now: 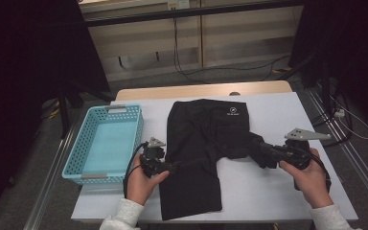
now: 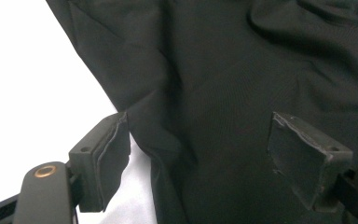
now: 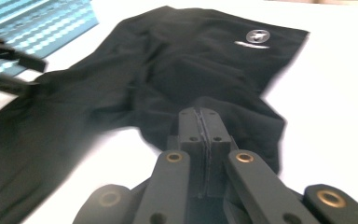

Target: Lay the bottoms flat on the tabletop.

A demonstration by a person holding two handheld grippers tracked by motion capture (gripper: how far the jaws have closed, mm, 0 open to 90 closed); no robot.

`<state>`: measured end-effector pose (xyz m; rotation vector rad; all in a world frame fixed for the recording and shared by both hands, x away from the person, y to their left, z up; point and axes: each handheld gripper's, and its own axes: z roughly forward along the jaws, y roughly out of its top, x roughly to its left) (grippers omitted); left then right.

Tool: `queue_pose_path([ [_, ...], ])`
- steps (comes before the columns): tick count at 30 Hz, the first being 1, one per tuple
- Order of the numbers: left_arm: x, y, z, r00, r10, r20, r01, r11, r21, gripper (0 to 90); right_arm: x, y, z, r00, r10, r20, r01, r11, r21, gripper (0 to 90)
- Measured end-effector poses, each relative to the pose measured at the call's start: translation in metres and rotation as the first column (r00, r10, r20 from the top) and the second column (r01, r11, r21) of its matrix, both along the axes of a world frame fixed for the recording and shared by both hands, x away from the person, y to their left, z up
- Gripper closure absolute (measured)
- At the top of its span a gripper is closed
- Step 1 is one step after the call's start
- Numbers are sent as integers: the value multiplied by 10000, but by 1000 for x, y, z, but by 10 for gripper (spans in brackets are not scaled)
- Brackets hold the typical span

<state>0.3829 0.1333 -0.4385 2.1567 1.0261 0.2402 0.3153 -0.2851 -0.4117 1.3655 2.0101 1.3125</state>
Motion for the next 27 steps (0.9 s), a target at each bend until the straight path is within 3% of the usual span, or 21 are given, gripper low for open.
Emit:
queue_pose_path([
  [2,0,0,0,10000,-13,-6,13,10000,-6,216,3,-12,-6,9989,-459,-36,459,9989,-63,889],
  [5,0,-1,-1,10000,6,-51,-6,10000,14,216,7,-23,-19,9967,-718,-384,719,9974,17,886],
  [8,0,-1,-2,10000,22,5,-22,10000,-4,216,12,-24,-27,9948,-812,-620,794,9964,-306,886],
  [10,1,-1,-2,10000,41,21,-41,10000,-1,216,13,-23,-30,9941,-839,-685,784,9938,-793,876],
  [13,1,-1,-2,10000,45,-7,-45,10000,3,215,13,-17,-29,9948,-882,-508,796,9853,-1511,715],
  [17,0,-2,-3,10000,-42,7,42,10000,14,214,9,1,-17,9999,-138,35,142,9792,-2026,593],
  [20,0,-3,-2,10000,-28,18,28,10000,-58,213,7,19,-11,9989,392,266,-321,9724,-2310,573],
  [23,-1,-3,-1,9999,-145,-77,145,9999,-14,213,6,39,-15,9911,1324,155,-1250,9634,-2374,585],
  [24,-1,-3,-1,9999,-163,-39,163,9999,51,213,6,46,-19,9871,1602,15,-1547,9560,-2492,598],
  [27,-2,-4,-1,9999,-112,51,113,9999,-65,212,10,58,-35,9840,1737,-400,-1779,9426,-2825,597],
])
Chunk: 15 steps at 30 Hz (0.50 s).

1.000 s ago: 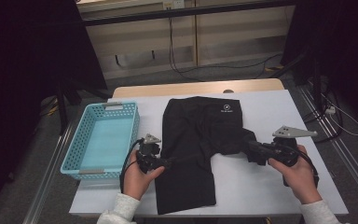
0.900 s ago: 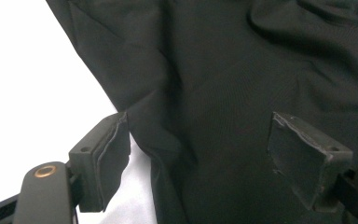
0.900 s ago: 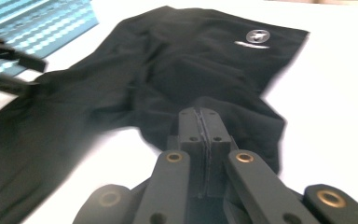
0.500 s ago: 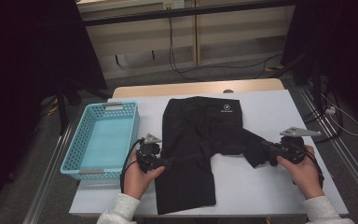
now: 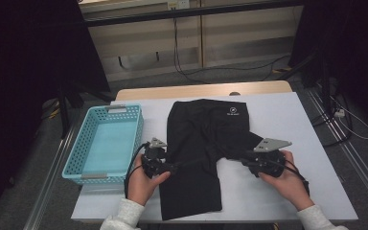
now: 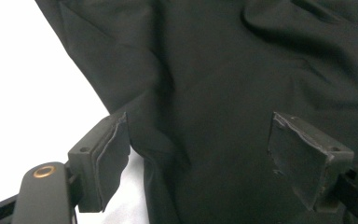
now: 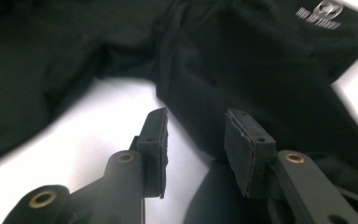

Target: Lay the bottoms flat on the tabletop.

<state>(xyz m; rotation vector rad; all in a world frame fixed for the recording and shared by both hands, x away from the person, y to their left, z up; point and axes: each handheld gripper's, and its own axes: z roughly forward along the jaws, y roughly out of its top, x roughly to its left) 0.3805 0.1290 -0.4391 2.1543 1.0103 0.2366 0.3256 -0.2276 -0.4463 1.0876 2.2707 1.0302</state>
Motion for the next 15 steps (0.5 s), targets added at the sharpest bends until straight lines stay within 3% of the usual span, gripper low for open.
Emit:
queue_pose_path([
  [4,-1,0,0,9999,-84,-110,85,10000,50,212,7,1,-16,9987,-237,-459,210,9980,-588,645],
  [6,-1,0,-2,10000,-16,-89,16,10000,26,212,8,2,-18,9994,-186,-290,172,9987,-475,694],
  [10,-2,0,-2,9999,-83,-116,86,9998,201,211,12,4,-18,9990,-190,-412,176,9993,-339,888],
  [15,-1,2,-2,9999,-43,-116,44,10000,78,211,14,2,-13,9980,-147,-621,151,9999,67,900],
])
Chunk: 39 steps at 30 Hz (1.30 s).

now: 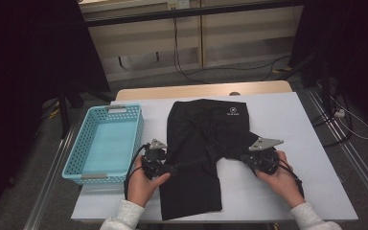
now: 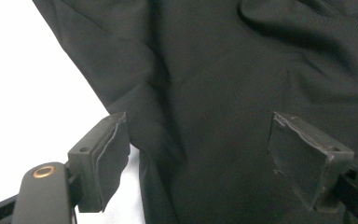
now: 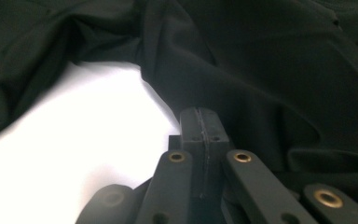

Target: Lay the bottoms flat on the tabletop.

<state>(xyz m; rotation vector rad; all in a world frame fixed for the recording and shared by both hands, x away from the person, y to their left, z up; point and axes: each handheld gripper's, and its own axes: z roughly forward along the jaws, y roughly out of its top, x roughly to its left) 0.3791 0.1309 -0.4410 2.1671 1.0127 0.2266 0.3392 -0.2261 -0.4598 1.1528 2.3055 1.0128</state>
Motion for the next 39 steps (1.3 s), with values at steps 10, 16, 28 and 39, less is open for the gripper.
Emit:
queue_pose_path([
  [10,-1,5,3,9998,55,194,-54,10000,-45,196,-7,-4,22,9978,-135,652,95,9981,611,745],
  [16,-1,5,6,9994,89,326,-86,9999,-87,183,-12,-8,0,9997,223,91,-212,9945,-1026,676],
  [28,-1,-3,6,9992,-210,342,209,9998,45,183,-7,-17,-1,9998,-109,-167,106,9998,-164,897],
  [39,1,-11,8,9985,-334,442,334,9994,16,183,-28,-28,35,9989,277,376,-320,9923,1198,898],
])
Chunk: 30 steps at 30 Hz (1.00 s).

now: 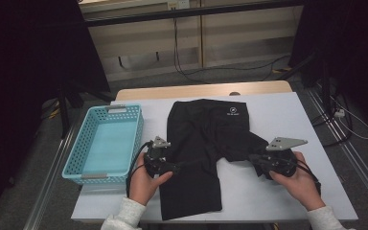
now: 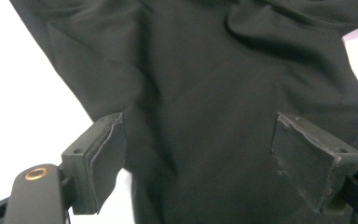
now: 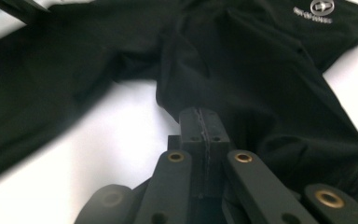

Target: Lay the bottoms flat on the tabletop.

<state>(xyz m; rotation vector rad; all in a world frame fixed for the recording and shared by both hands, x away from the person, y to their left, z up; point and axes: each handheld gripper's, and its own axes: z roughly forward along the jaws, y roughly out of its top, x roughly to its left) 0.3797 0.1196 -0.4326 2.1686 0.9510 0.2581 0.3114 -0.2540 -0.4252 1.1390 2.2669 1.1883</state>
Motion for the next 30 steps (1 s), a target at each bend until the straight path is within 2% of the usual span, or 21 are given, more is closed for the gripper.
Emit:
queue_pose_path([
  [1,0,0,1,9999,-91,-56,91,9999,96,183,-2,-2,3,9999,-19,108,17,9999,155,898],
  [4,1,-2,1,10000,-71,26,71,10000,-19,183,-7,-9,13,9995,-68,316,49,9982,603,898],
  [7,1,-3,0,9999,-109,14,109,9999,13,183,-10,-21,24,9970,-433,647,373,9951,920,898],
  [10,3,-4,0,9999,-122,-14,123,9999,44,183,-8,-34,19,9933,-977,618,913,9909,991,895],
  [12,3,-4,0,9999,-145,-8,145,9999,82,183,-4,-38,3,9930,-1157,255,1135,9907,755,893],
  [14,3,-5,0,9998,-209,-12,209,9998,60,183,1,-37,-13,9921,-1246,-123,1249,9919,210,889],
  [17,2,-7,0,9996,-273,-36,273,9996,90,184,6,-35,-26,9898,-1384,-329,1374,9900,-304,863],
  [19,3,-6,0,9996,-270,-64,271,9996,101,184,6,-33,-25,9895,-1436,-143,1427,9883,-531,793],
  [22,3,-6,0,9996,-264,-73,265,9996,56,183,2,-28,-18,9930,-1171,144,1176,9921,-428,694],
  [25,3,-6,-1,9994,-316,-110,317,9994,107,183,-2,-24,-12,9924,-1188,331,1199,9923,-324,623],
  [30,2,-5,0,9998,-189,-102,188,9998,-65,182,-9,-14,-8,9955,-900,299,906,9957,-196,544],
])
